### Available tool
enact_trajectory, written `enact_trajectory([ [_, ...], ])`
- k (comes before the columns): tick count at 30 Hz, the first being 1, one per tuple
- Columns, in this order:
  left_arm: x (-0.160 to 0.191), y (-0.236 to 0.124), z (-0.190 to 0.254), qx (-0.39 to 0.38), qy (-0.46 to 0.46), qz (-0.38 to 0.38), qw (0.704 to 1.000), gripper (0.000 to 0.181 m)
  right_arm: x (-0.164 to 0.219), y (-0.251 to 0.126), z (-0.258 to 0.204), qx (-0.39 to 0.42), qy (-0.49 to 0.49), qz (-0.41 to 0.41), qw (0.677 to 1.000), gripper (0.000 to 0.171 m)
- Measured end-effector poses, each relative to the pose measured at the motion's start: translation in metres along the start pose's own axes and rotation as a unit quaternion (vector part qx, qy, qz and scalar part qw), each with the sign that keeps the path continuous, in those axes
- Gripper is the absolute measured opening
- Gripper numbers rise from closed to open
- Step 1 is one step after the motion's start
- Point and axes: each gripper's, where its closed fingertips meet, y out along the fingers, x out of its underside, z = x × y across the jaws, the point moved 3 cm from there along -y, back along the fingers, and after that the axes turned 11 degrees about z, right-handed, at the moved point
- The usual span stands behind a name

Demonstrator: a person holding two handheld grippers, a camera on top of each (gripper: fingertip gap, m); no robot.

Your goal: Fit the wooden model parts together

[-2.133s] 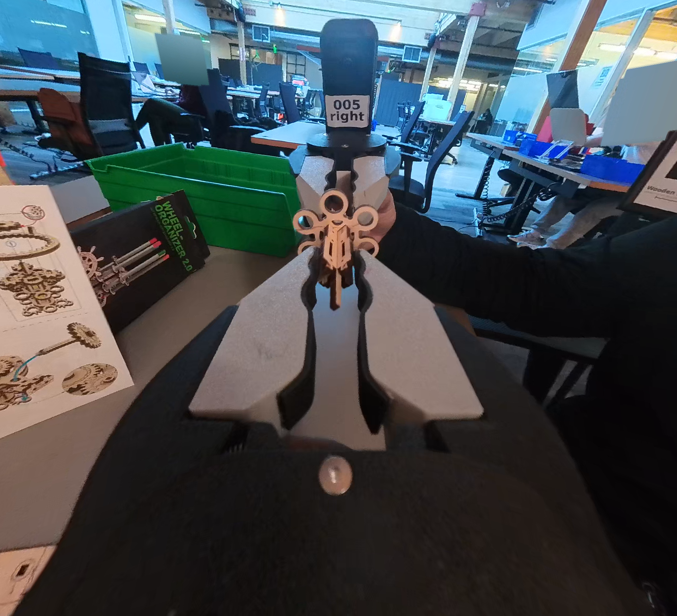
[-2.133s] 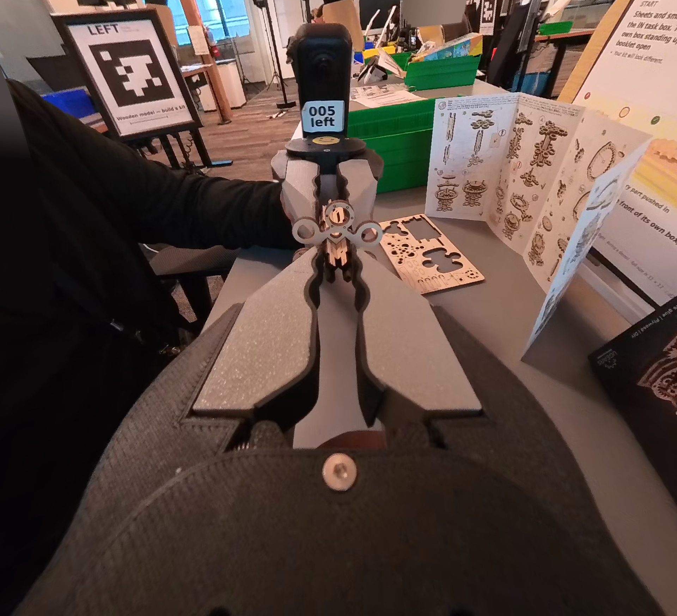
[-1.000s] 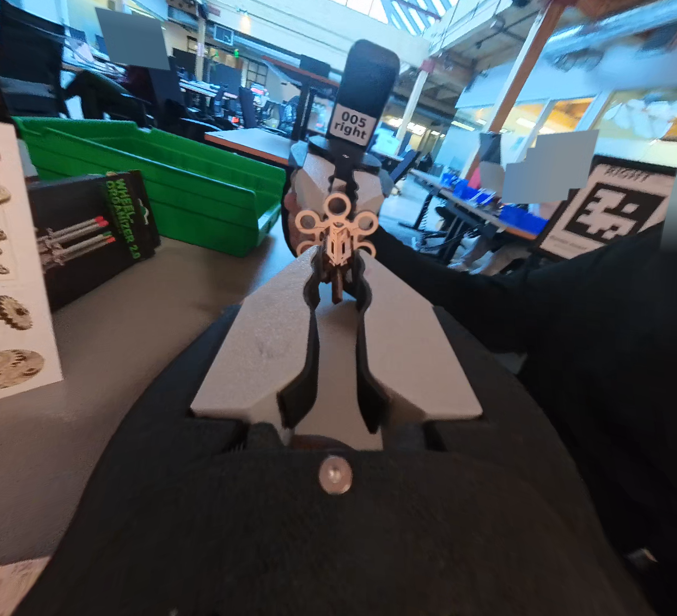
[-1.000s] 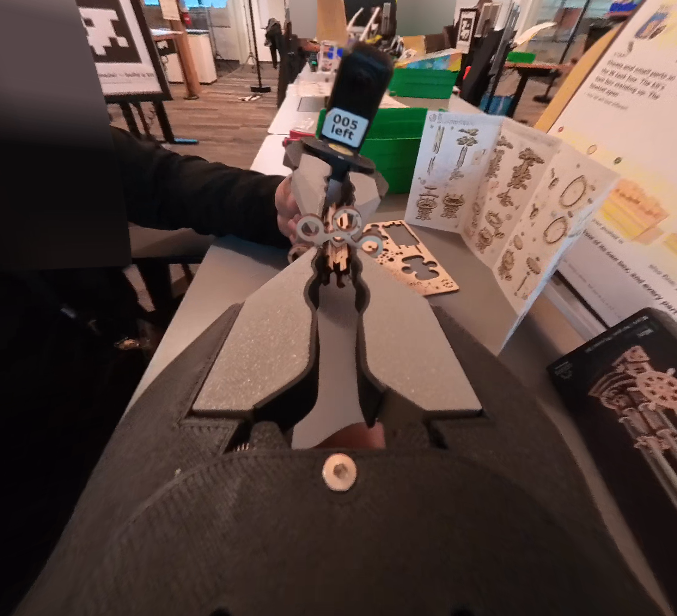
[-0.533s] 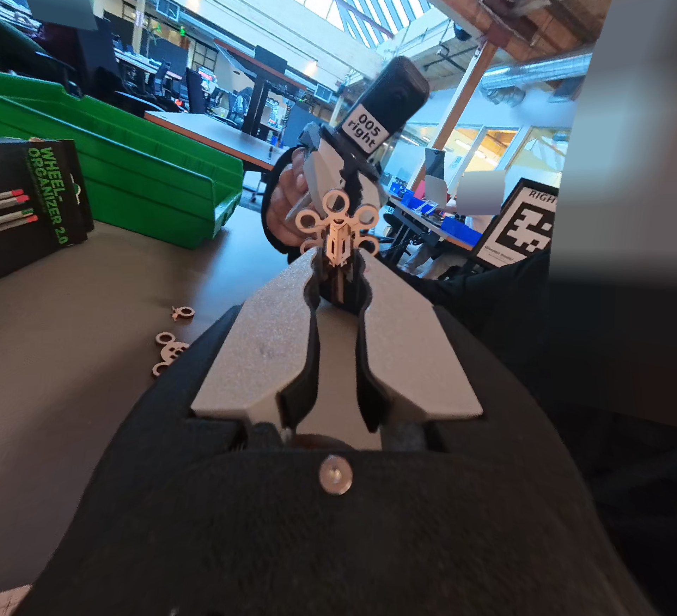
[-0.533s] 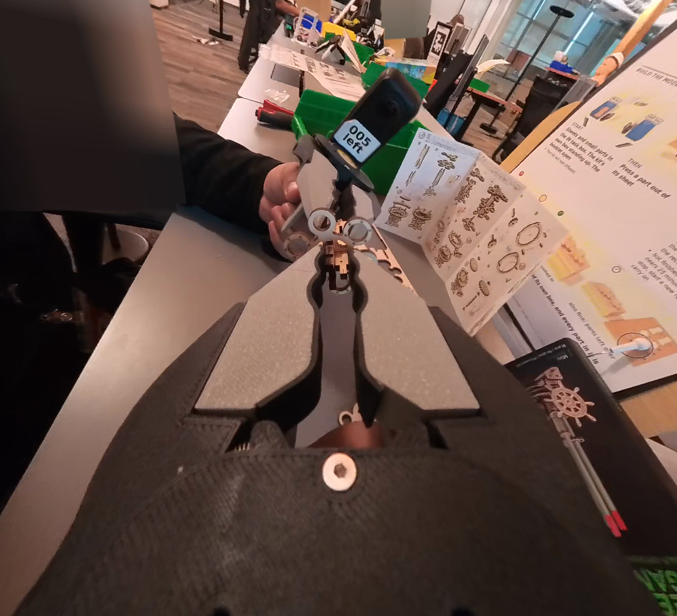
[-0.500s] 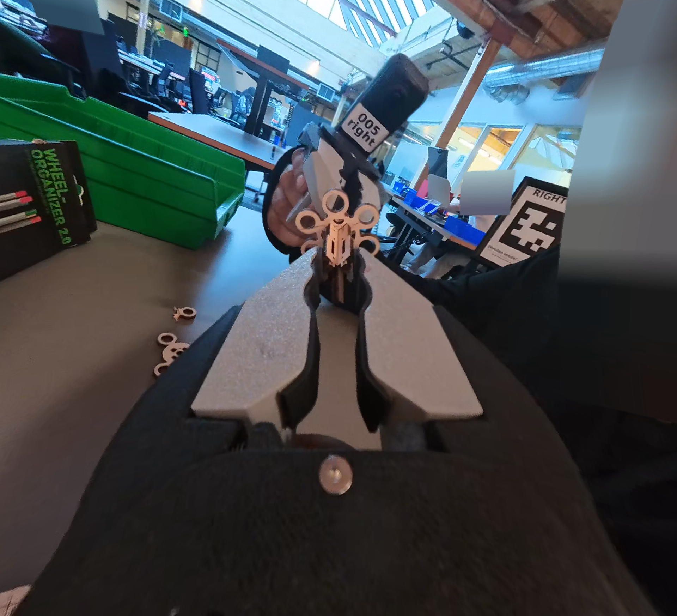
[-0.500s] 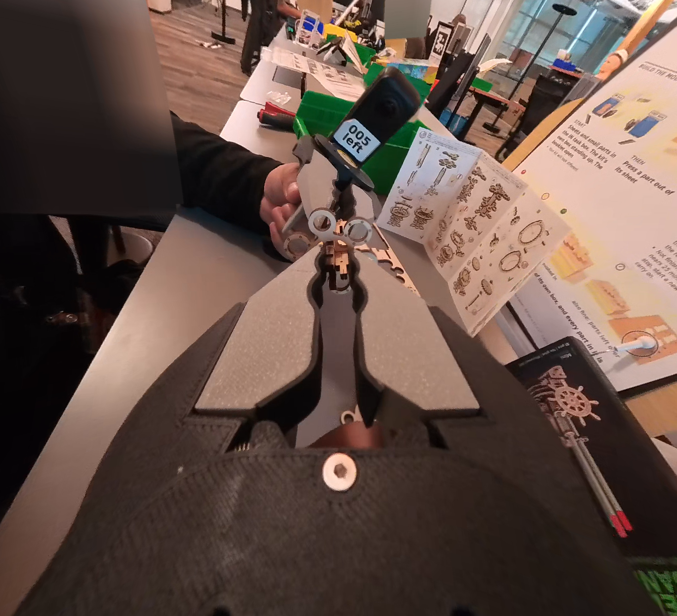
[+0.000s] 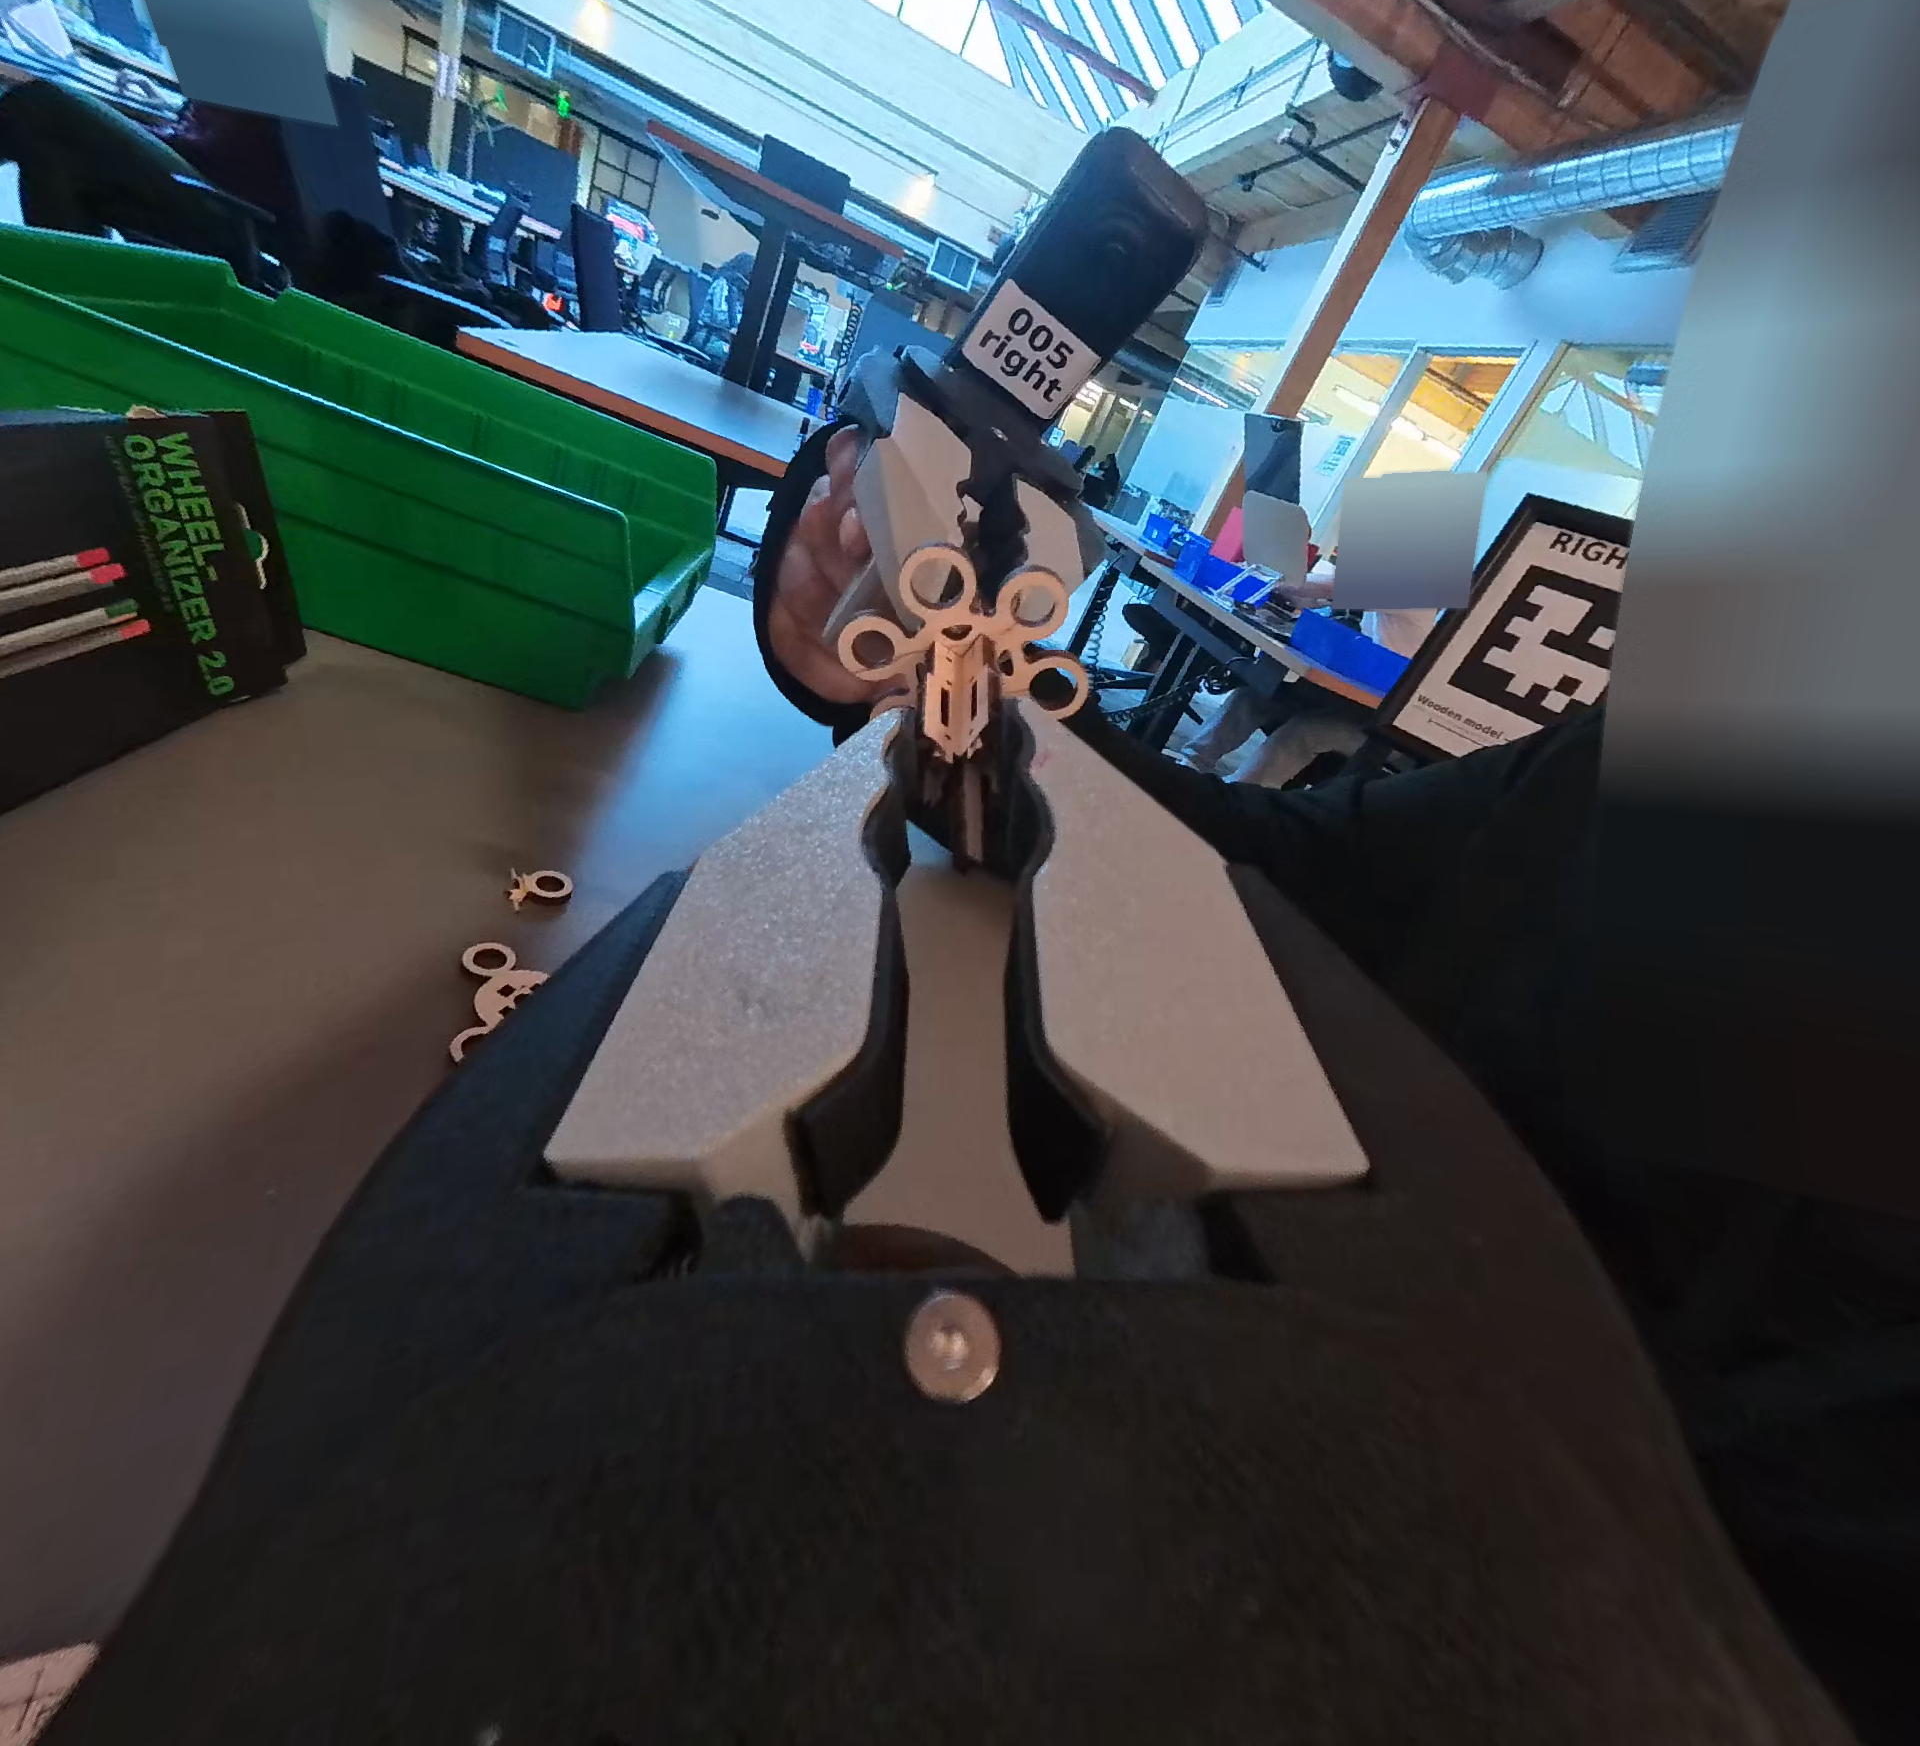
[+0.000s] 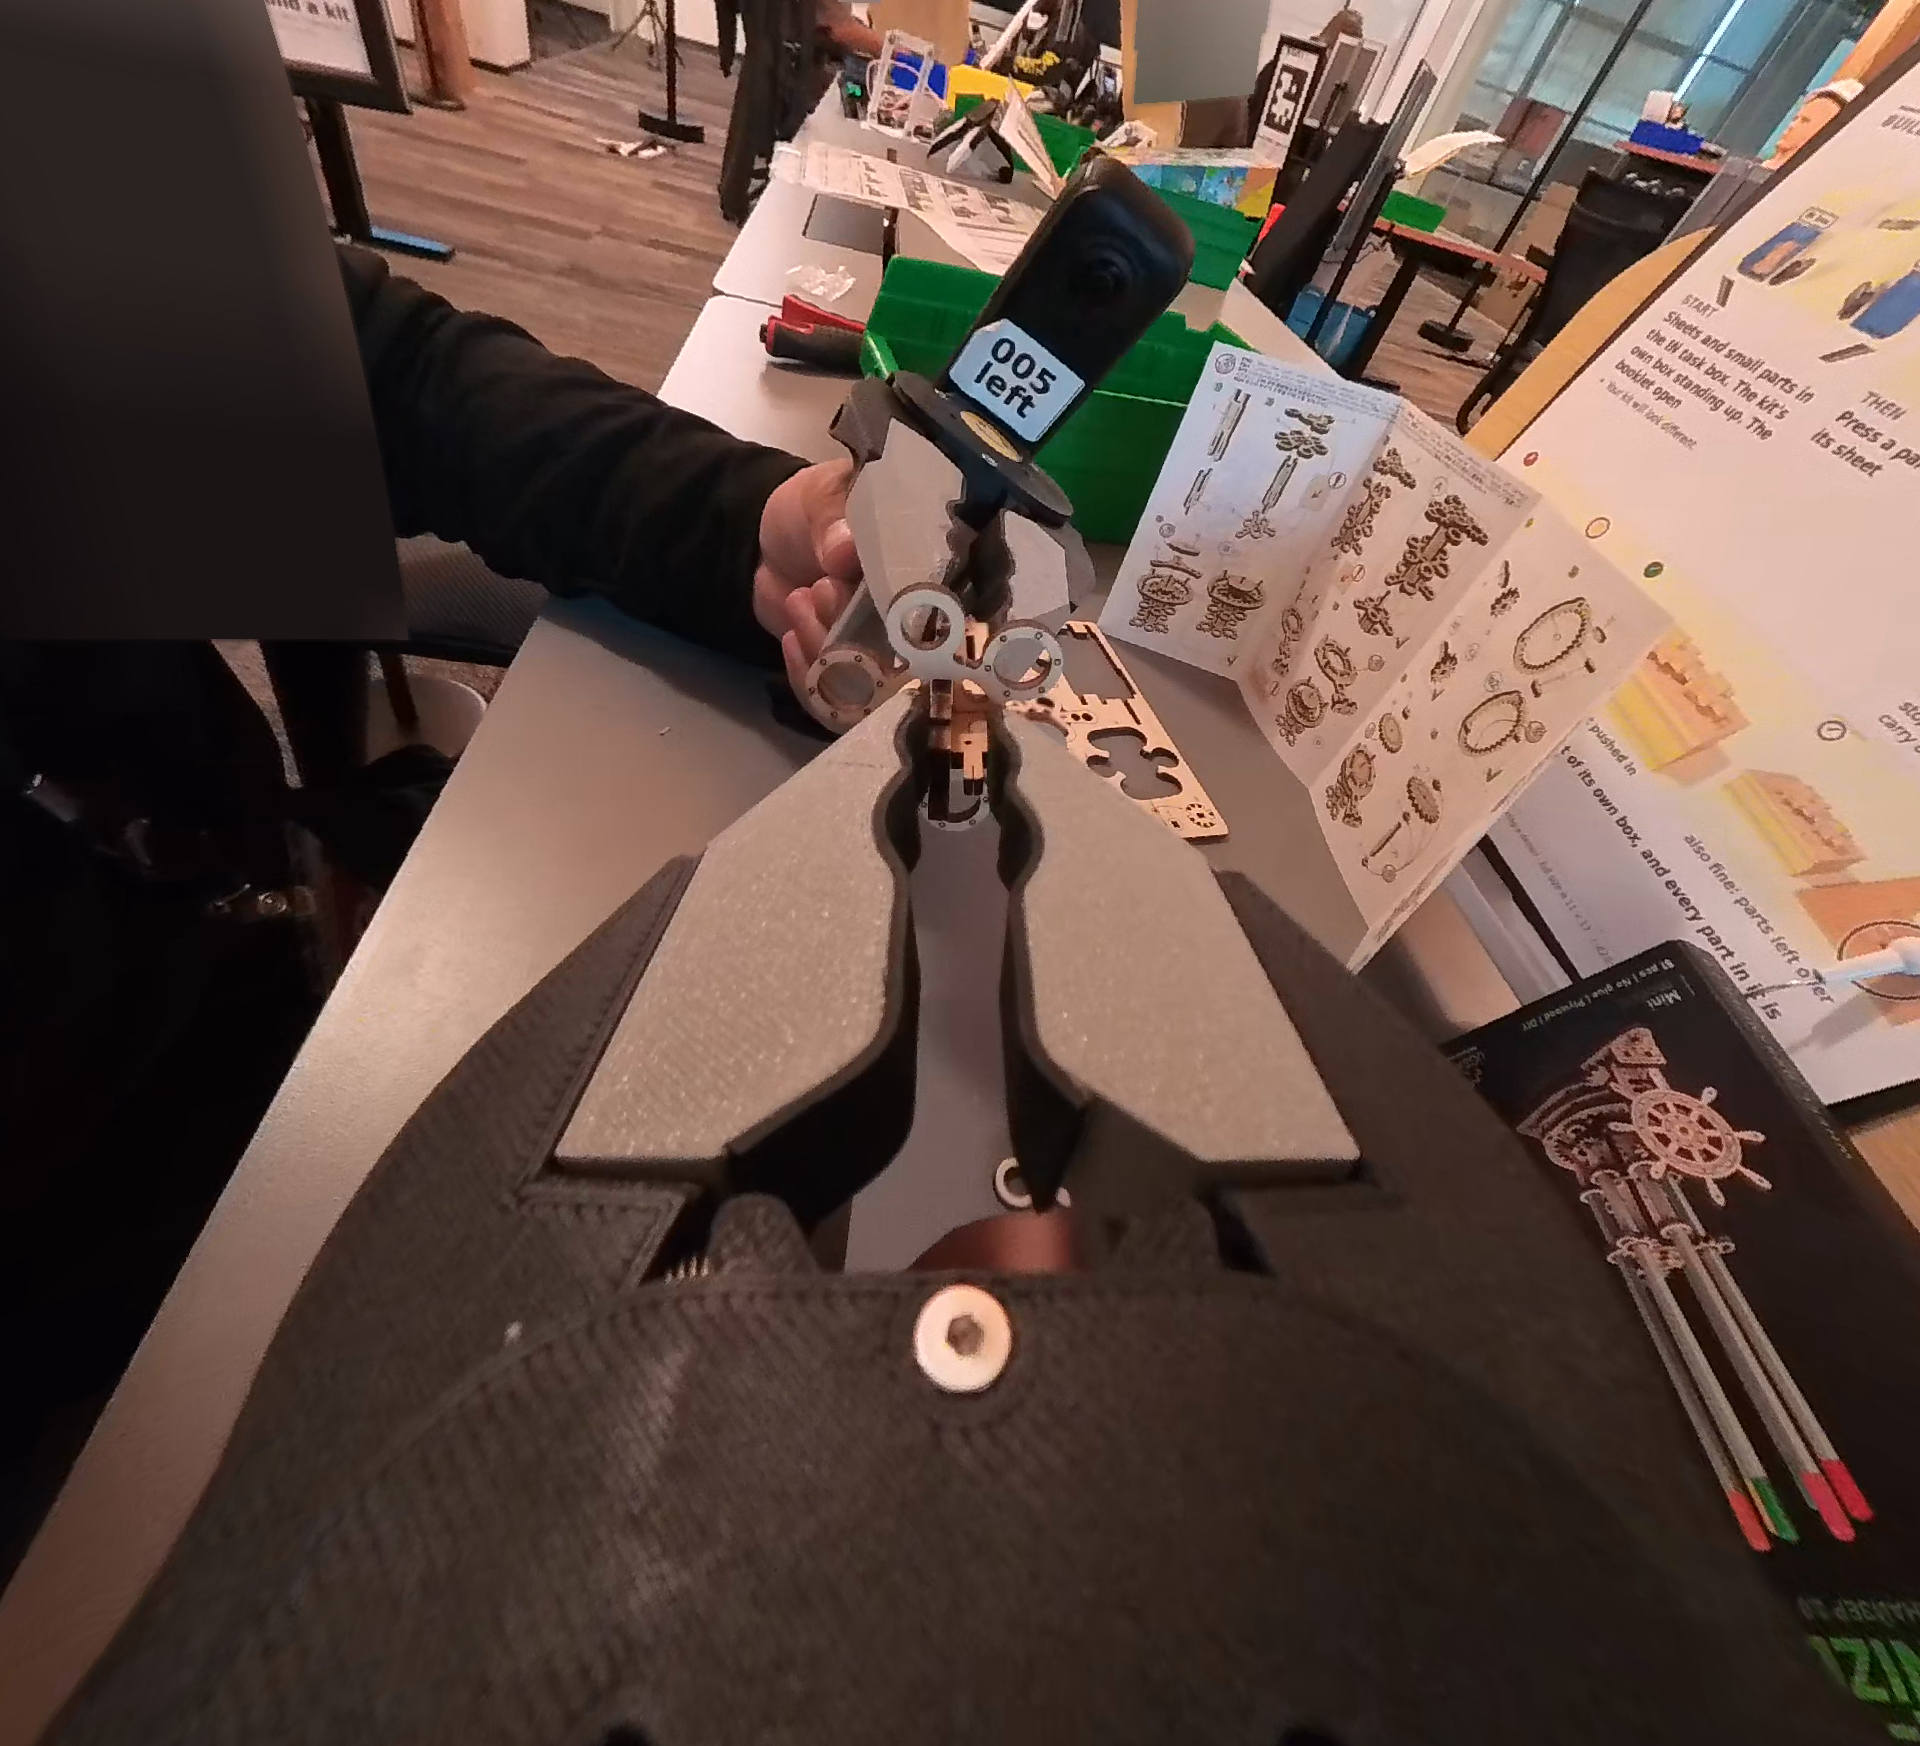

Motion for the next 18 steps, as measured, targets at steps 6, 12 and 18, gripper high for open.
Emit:
enact_trajectory([
  [6, -0.008, 0.001, -0.003, -0.008, -0.002, 0.02, 1.0, 0.012, -0.003, 0.001, 0.006, 0.023, 0.006, 0.014, 1.0, 0.007],
  [12, -0.003, 0.004, -0.001, -0.006, 0.001, 0.004, 1.0, 0.012, -0.003, -0.005, 0.002, 0.03, -0.08, 0.006, 0.996, 0.007],
  [18, -0.003, 0.0, -0.002, 0.002, -0.024, 0.006, 1.0, 0.012, -0.006, -0.011, -0.003, 0.042, -0.148, 0.015, 0.988, 0.001],
])
